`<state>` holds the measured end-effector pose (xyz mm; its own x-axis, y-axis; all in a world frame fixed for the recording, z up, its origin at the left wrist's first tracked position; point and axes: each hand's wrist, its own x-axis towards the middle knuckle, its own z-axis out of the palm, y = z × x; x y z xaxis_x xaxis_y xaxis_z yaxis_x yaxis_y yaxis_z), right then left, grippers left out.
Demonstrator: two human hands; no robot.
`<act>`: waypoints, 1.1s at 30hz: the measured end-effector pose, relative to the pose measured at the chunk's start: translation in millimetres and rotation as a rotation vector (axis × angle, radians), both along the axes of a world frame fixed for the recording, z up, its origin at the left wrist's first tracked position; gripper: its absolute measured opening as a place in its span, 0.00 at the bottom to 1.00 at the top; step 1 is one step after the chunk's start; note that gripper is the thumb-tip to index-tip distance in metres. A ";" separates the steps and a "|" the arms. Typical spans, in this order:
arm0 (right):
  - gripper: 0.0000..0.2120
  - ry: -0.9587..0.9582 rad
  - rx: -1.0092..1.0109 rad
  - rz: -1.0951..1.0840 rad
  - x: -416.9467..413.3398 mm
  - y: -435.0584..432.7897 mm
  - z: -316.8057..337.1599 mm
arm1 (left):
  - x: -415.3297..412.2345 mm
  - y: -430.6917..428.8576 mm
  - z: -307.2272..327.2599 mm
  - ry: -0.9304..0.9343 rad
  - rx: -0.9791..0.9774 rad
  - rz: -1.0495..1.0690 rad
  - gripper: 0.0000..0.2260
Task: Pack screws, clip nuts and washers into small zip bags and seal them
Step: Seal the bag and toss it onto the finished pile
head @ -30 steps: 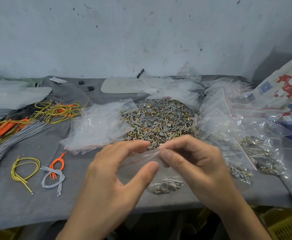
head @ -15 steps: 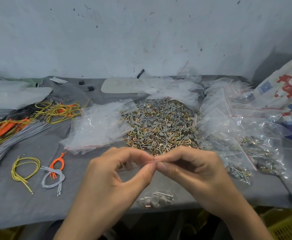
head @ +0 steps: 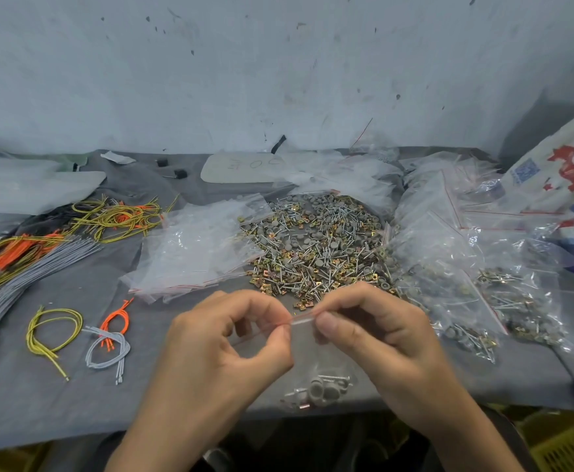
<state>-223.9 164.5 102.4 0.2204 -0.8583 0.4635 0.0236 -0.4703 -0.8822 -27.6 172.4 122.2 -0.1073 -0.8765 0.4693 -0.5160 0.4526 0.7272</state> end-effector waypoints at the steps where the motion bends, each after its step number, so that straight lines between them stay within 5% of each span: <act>1: 0.03 -0.022 0.004 -0.002 -0.8 -0.3 -0.5 | 1.7 -0.1 -0.5 0.006 0.005 0.002 0.05; 20: 0.13 -0.312 0.083 -0.088 -8.2 -10.3 -10.0 | 22.3 -0.2 -14.5 0.087 0.037 0.042 0.09; 26: 0.07 -0.481 0.174 -0.013 -9.6 -4.4 -9.1 | 1.8 -2.5 -27.5 0.243 0.187 -0.140 0.23; 33: 0.27 -0.314 0.294 -0.207 -19.7 12.1 -31.9 | -46.1 -15.3 -29.5 0.331 0.099 -0.181 0.14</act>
<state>-243.6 176.6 70.5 -0.0807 -0.9741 0.2111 0.2426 -0.2246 -0.9438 -73.7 157.1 92.7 -0.1215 -0.8999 0.4189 -0.1646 0.4345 0.8855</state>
